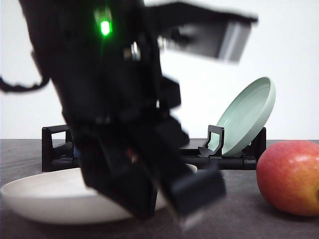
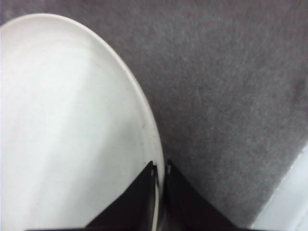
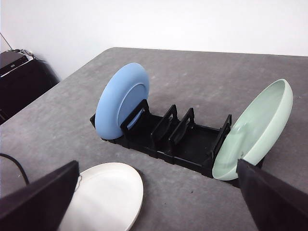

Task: Place pomegranate in white plate

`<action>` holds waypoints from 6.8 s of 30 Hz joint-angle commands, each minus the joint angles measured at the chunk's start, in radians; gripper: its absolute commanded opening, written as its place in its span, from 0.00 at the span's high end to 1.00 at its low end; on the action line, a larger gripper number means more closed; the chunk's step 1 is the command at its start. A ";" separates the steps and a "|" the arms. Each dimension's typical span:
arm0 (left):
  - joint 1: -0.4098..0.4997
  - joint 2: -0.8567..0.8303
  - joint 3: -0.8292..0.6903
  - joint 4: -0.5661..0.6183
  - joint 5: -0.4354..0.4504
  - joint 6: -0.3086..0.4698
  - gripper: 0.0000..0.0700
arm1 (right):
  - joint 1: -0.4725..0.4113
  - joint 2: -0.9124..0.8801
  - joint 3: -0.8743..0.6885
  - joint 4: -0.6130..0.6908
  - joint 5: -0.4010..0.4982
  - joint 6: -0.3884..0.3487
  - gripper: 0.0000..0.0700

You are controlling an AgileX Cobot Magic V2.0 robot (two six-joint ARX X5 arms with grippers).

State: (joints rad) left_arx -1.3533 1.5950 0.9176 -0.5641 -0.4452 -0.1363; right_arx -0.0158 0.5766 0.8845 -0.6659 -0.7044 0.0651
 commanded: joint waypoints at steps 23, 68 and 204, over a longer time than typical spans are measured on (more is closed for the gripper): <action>-0.008 -0.471 0.011 -0.196 0.247 -0.170 0.15 | 0.158 0.174 0.017 -0.210 0.001 0.142 0.05; -0.008 -1.190 0.011 -0.228 0.281 -0.114 0.15 | 0.583 0.932 0.047 -0.202 0.521 0.386 0.40; 0.503 -1.286 -0.350 -0.014 0.131 0.049 1.00 | 0.982 -0.253 -0.078 -0.172 0.783 0.137 0.96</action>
State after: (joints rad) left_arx -0.8843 0.3196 0.5737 -0.5915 -0.3145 -0.1215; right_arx 0.9554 0.3195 0.7975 -0.8481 0.0783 0.2123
